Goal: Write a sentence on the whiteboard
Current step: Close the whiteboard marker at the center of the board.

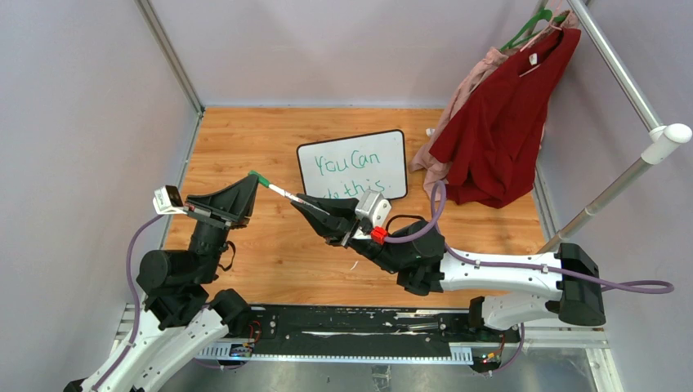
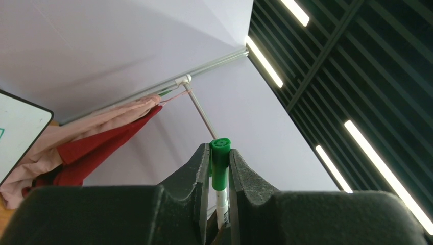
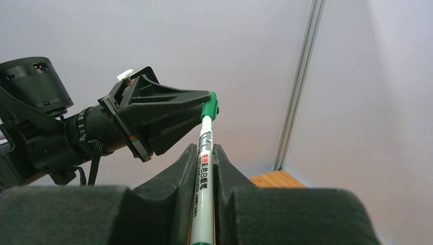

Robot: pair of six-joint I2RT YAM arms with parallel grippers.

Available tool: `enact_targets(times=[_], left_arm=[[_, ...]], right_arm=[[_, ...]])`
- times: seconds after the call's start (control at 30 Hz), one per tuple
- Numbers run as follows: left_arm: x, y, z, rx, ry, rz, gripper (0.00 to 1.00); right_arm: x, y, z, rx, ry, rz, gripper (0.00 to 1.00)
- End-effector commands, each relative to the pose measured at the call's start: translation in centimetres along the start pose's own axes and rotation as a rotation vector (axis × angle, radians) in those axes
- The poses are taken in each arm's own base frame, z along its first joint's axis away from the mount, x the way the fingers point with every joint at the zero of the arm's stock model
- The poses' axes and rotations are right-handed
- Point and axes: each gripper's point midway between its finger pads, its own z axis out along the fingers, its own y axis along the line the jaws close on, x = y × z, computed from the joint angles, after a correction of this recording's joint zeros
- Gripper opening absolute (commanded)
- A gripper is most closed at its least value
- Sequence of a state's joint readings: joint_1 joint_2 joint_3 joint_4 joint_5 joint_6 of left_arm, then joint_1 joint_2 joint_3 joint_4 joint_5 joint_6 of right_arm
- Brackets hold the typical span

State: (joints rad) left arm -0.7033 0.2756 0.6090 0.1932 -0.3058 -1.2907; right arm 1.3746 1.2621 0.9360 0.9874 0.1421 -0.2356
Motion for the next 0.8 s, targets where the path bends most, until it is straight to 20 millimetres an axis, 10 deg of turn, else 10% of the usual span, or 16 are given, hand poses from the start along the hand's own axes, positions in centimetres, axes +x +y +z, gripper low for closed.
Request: enact_targets(times=[0.0,0.77], left_arm=[[0.2,0.1,-0.2,0.012,0.009,0.015,0.00],[0.8,0.3,-0.1,0.006,0.036,-0.002,0.00]], right_arm=[[-2.9,-0.2,0.8,0.021,-0.082,0.025,0.00],[-1.6,-0.6,1.9,0.114,-0.097,-0.264,0.00]])
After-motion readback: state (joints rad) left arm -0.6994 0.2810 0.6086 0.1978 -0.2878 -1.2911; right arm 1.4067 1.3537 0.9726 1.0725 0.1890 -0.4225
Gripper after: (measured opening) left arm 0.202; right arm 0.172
